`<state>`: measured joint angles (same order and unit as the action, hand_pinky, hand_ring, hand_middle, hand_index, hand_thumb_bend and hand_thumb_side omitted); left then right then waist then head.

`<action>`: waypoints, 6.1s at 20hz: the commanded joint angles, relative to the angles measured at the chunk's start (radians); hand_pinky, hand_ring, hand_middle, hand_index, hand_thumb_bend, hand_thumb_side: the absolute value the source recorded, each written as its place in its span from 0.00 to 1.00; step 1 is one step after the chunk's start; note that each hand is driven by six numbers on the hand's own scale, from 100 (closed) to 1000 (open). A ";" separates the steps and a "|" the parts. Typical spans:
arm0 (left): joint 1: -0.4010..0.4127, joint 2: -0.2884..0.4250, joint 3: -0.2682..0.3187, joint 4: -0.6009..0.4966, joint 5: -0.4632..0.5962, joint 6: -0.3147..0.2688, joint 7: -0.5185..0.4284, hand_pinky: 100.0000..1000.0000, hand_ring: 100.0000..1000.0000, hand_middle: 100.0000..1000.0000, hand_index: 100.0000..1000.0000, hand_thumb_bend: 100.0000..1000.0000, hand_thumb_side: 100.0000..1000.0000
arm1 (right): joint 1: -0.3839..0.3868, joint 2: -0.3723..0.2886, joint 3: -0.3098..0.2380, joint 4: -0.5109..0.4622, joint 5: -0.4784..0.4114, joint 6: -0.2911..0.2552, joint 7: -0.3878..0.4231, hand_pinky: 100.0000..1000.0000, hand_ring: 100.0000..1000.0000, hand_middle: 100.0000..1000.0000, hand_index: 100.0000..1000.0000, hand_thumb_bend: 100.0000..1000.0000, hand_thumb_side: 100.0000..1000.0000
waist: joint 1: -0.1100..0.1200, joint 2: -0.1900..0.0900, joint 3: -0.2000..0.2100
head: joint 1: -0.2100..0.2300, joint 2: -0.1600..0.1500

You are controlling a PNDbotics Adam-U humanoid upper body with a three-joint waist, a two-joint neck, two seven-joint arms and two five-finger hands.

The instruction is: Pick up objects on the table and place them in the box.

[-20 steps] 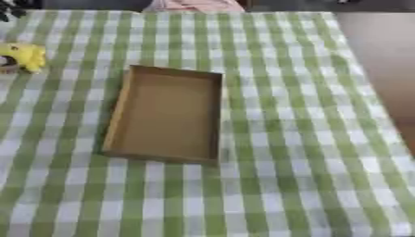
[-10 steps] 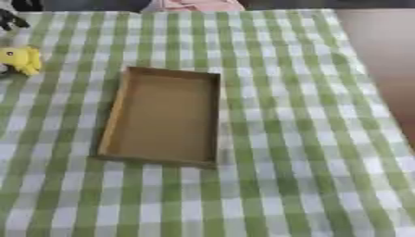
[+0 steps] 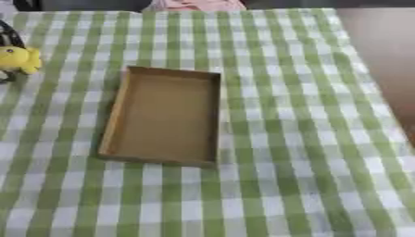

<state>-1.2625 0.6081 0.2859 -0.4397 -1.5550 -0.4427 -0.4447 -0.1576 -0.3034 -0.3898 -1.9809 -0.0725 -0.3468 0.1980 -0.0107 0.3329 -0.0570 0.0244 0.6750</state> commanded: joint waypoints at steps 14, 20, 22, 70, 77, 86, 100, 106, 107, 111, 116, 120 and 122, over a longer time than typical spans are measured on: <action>-0.031 0.042 -0.017 0.006 0.101 -0.050 0.019 0.31 0.55 0.58 0.66 0.27 0.00 | 0.002 -0.014 -0.012 -0.019 0.003 0.013 0.010 0.76 0.68 0.54 0.84 0.00 0.79 | 0.009 -0.031 -0.005 | 0.004 0.004; -0.042 0.046 0.007 -0.046 0.140 -0.046 -0.046 0.24 0.51 0.53 0.62 0.23 0.00 | 0.003 -0.016 -0.013 -0.019 0.004 0.018 0.011 0.76 0.68 0.54 0.84 0.00 0.78 | 0.011 -0.041 -0.003 | 0.005 0.009; -0.046 0.044 0.016 -0.064 0.158 -0.050 -0.063 0.21 0.49 0.51 0.60 0.21 0.00 | 0.004 -0.017 -0.014 -0.019 0.003 0.019 0.010 0.76 0.68 0.54 0.84 0.00 0.78 | 0.012 -0.045 -0.003 | 0.006 0.011; 0.103 -0.383 -0.372 -0.360 0.247 -0.464 0.124 0.16 0.47 0.49 0.58 0.18 0.00 | 0.007 -0.017 -0.042 -0.019 0.004 0.032 -0.047 0.76 0.67 0.54 0.84 0.00 0.75 | 0.015 -0.086 -0.032 | 0.026 0.035; 0.151 -0.410 -0.378 -0.399 0.271 -0.464 0.105 0.18 0.47 0.50 0.59 0.19 0.00 | 0.010 -0.012 -0.045 -0.019 0.008 0.039 -0.045 0.76 0.67 0.54 0.84 0.00 0.75 | 0.019 -0.088 -0.029 | 0.011 0.042; 0.189 -0.412 -0.372 -0.421 0.256 -0.464 0.056 0.41 0.63 0.67 0.75 0.37 0.12 | 0.013 -0.009 -0.044 -0.019 0.009 0.041 -0.039 0.76 0.67 0.53 0.84 0.00 0.76 | 0.018 -0.088 -0.026 | 0.006 0.047; 0.190 -0.400 -0.349 -0.462 0.240 -0.464 0.102 0.57 0.80 0.82 0.89 0.58 0.24 | 0.020 -0.009 -0.042 -0.019 0.007 0.044 -0.034 0.76 0.67 0.53 0.84 0.00 0.76 | 0.018 -0.097 -0.025 | 0.010 0.038; 0.183 -0.374 -0.329 -0.537 0.343 -0.456 0.129 0.49 0.75 0.76 0.84 0.39 0.11 | 0.023 -0.011 -0.044 -0.019 0.006 0.045 -0.036 0.76 0.67 0.53 0.84 0.00 0.75 | 0.017 -0.104 -0.022 | 0.009 0.032; 0.182 -0.364 -0.324 -0.557 0.373 -0.448 0.131 0.48 0.74 0.75 0.84 0.36 0.10 | 0.023 -0.013 -0.045 -0.019 0.005 0.044 -0.038 0.76 0.67 0.53 0.84 0.00 0.75 | 0.016 -0.105 -0.021 | 0.008 0.033; 0.196 -0.308 -0.298 -0.652 0.546 -0.403 0.124 0.42 0.68 0.71 0.81 0.19 0.14 | 0.024 -0.019 -0.047 -0.019 0.004 0.039 -0.043 0.76 0.67 0.54 0.84 0.00 0.74 | 0.018 -0.108 -0.017 | 0.001 0.033; 0.239 -0.218 -0.236 -0.814 0.868 -0.266 0.089 0.34 0.59 0.63 0.75 0.03 0.11 | 0.025 -0.024 -0.051 -0.019 0.006 0.038 -0.049 0.76 0.67 0.54 0.84 0.00 0.75 | 0.019 -0.109 -0.009 | -0.012 0.037; 0.280 -0.156 -0.187 -0.947 1.095 -0.122 0.049 0.31 0.56 0.59 0.72 0.00 0.14 | 0.026 -0.027 -0.053 -0.019 0.009 0.036 -0.053 0.76 0.67 0.54 0.84 0.00 0.74 | 0.017 -0.109 -0.004 | -0.017 0.040; 0.310 -0.129 -0.156 -1.006 1.207 -0.057 0.054 0.29 0.53 0.56 0.70 0.00 0.21 | 0.027 -0.027 -0.054 -0.019 0.010 0.035 -0.055 0.76 0.67 0.54 0.84 0.00 0.74 | 0.016 -0.108 -0.001 | -0.020 0.040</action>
<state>-0.9392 0.4340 0.1042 -1.3943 -0.4161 -0.5391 -0.3885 -0.1272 -0.2972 -0.4347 -1.9809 -0.0680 -0.3107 0.1485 0.0086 0.2457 -0.0593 0.0067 0.7127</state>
